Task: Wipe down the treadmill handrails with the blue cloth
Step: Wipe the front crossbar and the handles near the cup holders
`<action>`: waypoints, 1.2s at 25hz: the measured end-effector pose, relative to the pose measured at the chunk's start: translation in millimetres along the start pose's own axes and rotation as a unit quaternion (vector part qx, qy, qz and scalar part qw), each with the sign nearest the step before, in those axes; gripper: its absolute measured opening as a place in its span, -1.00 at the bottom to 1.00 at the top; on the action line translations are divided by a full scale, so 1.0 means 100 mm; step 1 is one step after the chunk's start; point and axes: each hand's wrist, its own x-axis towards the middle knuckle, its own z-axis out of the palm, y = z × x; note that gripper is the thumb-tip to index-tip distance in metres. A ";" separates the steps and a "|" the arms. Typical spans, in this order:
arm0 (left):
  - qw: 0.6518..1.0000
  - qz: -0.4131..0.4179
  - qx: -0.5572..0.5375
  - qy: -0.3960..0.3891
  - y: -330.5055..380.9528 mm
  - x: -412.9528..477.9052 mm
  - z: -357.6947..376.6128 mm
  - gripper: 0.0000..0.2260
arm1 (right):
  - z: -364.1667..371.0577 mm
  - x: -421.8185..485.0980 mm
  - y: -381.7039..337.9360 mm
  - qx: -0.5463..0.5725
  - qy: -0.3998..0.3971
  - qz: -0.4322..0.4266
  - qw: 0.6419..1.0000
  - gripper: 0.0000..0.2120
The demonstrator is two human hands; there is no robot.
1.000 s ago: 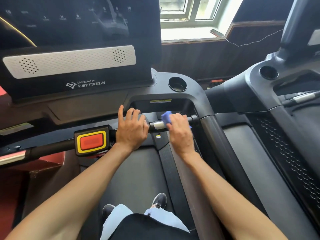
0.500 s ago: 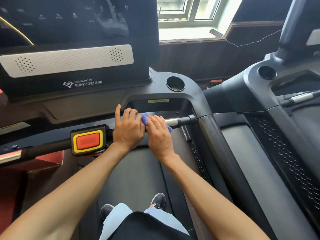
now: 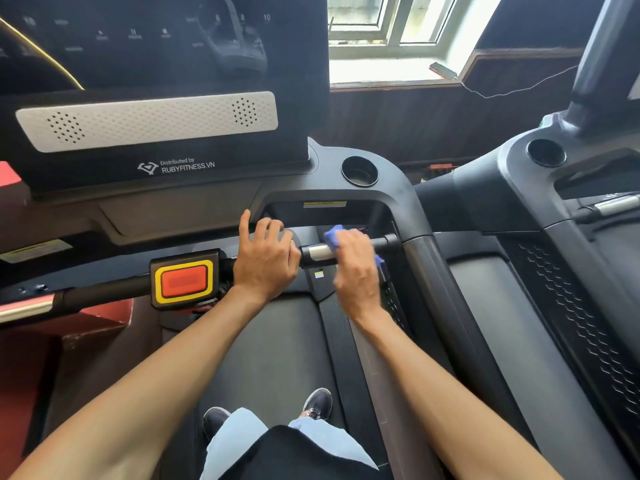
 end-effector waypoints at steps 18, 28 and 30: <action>1.000 -0.001 0.014 -0.010 0.00 0.01 -0.01 -0.70 | 0.20 0.00 -0.36 -0.013 0.006 -0.018 1.000 -0.73; 1.000 0.000 -0.005 0.007 -0.02 -0.01 -0.03 -0.70 | -0.22 0.03 0.38 -0.092 -0.017 0.024 0.995 -0.69; 1.000 -0.004 -0.001 0.002 -0.01 -0.01 -0.02 -0.69 | -0.17 0.05 0.28 -0.077 0.002 0.038 0.996 -0.71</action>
